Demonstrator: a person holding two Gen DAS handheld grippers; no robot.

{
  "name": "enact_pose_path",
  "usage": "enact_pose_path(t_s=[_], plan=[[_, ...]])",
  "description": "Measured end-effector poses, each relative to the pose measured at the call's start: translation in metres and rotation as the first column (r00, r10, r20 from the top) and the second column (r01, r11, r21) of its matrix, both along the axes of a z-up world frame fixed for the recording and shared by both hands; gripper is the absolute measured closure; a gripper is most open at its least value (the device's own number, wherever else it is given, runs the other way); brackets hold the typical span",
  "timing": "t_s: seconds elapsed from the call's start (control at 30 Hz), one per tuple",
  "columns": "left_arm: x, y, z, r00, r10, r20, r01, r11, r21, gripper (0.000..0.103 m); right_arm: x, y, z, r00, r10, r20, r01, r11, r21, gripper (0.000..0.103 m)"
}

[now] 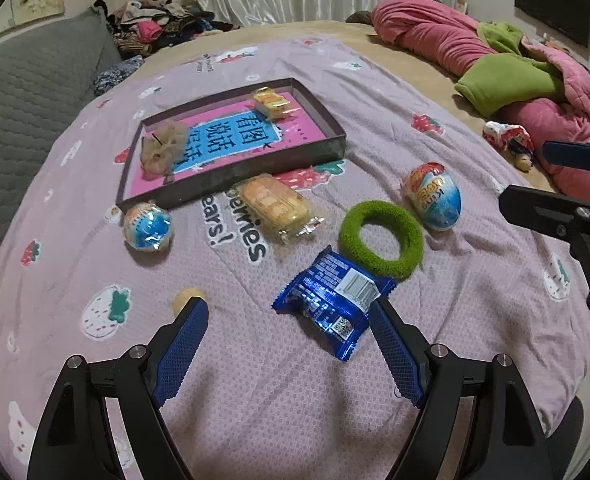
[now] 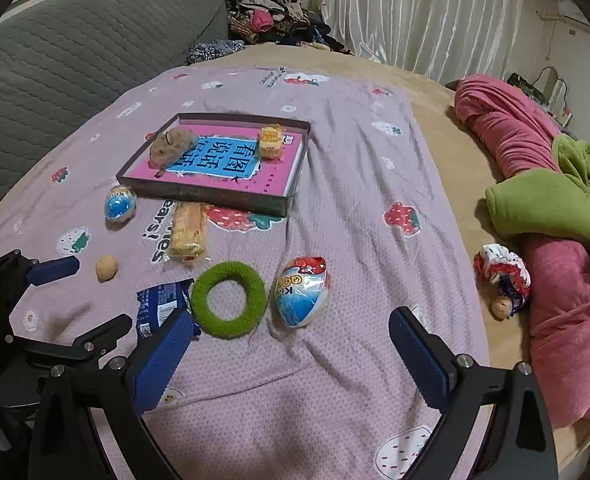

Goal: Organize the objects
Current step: 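Withdraw both tools and move toward the blue packet and chocolate egg, then grasp the blue snack packet with left tool while right grasps chocolate egg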

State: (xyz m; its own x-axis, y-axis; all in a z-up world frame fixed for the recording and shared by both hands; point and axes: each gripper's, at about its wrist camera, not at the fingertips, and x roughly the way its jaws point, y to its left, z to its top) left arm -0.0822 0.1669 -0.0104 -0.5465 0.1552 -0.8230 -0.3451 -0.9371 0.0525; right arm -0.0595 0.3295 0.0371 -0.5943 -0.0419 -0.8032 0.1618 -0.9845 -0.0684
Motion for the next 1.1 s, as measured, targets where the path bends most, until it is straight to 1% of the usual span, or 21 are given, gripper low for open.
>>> enact_pose_path(t_s=[0.13,0.27,0.37,0.83,0.97,1.1], plan=[[0.002,0.002,-0.01,0.999,-0.045,-0.019,0.046,0.999,0.012,0.019,-0.003,0.0,-0.008,1.0,0.002,0.015,-0.002,1.0,0.003,0.004],[0.005,0.007,-0.017,0.994,-0.097,-0.052,0.097,0.995,0.003,0.019,-0.005,0.0,-0.016,1.0,0.003,0.024,-0.004,1.0,0.014,0.004],[0.006,0.011,-0.022,0.991,-0.117,-0.068,0.117,0.993,-0.008,0.019,-0.008,0.002,-0.025,0.999,-0.005,0.038,0.004,1.0,0.013,0.004],[-0.003,0.015,-0.04,0.984,-0.166,-0.069,0.168,0.985,0.028,0.019,-0.031,0.006,-0.059,0.996,-0.031,0.089,0.031,1.0,0.004,0.004],[-0.009,0.015,-0.046,0.983,-0.172,-0.058,0.175,0.983,0.047,0.019,-0.039,0.01,-0.067,0.994,-0.053,0.092,0.055,0.998,-0.012,0.004],[-0.015,0.016,-0.052,0.981,-0.185,-0.049,0.188,0.98,0.06,0.019,-0.05,0.016,-0.073,0.992,-0.077,0.1,0.083,0.995,-0.053,0.004]])
